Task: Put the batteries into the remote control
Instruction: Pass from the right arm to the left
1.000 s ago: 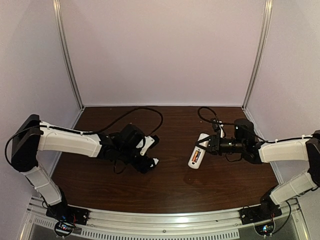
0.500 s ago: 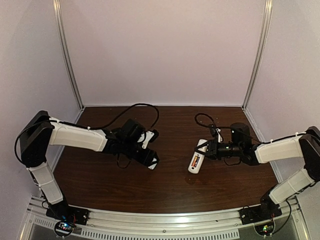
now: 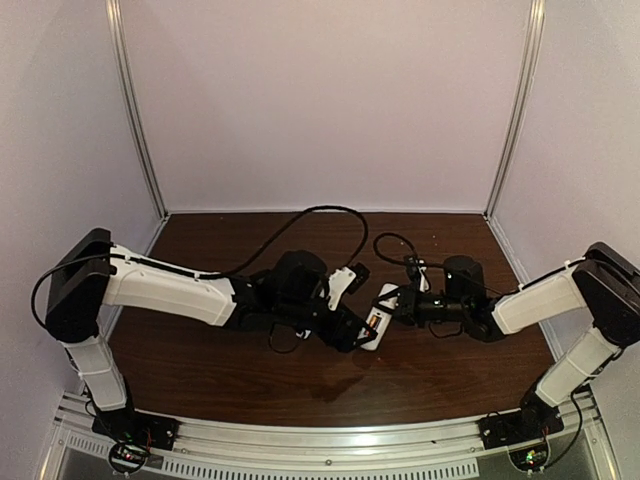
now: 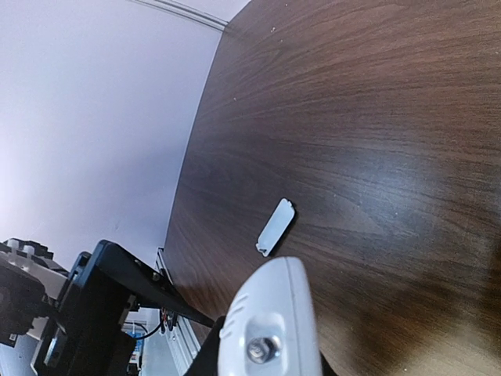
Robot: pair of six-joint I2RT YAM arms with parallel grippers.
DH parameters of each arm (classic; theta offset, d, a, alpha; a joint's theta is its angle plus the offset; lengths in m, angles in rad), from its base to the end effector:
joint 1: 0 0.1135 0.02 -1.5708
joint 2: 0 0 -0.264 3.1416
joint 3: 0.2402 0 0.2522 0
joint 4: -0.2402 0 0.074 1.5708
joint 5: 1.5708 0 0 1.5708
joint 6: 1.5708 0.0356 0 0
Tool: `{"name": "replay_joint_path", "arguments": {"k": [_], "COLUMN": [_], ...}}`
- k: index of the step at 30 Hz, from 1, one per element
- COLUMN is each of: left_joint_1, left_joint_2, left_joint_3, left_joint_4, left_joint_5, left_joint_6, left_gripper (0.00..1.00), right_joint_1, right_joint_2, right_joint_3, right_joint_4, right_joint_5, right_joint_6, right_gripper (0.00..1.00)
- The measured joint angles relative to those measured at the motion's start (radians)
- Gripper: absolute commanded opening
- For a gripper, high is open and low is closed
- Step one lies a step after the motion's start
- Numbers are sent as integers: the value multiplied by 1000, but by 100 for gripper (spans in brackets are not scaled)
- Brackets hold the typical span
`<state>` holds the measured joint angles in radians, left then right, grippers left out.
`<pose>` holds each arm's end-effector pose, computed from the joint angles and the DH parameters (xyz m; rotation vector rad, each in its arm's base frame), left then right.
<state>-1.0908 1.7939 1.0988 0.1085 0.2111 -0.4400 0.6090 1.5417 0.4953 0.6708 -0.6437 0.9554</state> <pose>0.1761 -0.3543 0.1999 0.8802 2.1901 -1.0553 0.2193 0.1790 0.1578 -0.1126 2.2520 1.5750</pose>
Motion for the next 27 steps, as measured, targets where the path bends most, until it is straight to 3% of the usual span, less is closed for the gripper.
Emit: {"name": "replay_joint_path", "arguments": {"k": [8, 23, 27], "left_joint_1": [-11, -18, -18], "left_joint_2": [113, 183, 189], "left_joint_3": [93, 235, 248], "left_joint_4": [-20, -137, -147], "left_joint_5": [-48, -130, -133], "left_joint_6": [-32, -33, -40], "left_gripper": [79, 46, 34], "right_joint_1": [29, 54, 54], "right_joint_2": [0, 0, 0], "right_joint_3": [-16, -16, -18], "right_joint_4": [66, 89, 97], "right_joint_5": [43, 92, 106], "right_joint_6": [59, 96, 87], "right_gripper": [7, 10, 23]}}
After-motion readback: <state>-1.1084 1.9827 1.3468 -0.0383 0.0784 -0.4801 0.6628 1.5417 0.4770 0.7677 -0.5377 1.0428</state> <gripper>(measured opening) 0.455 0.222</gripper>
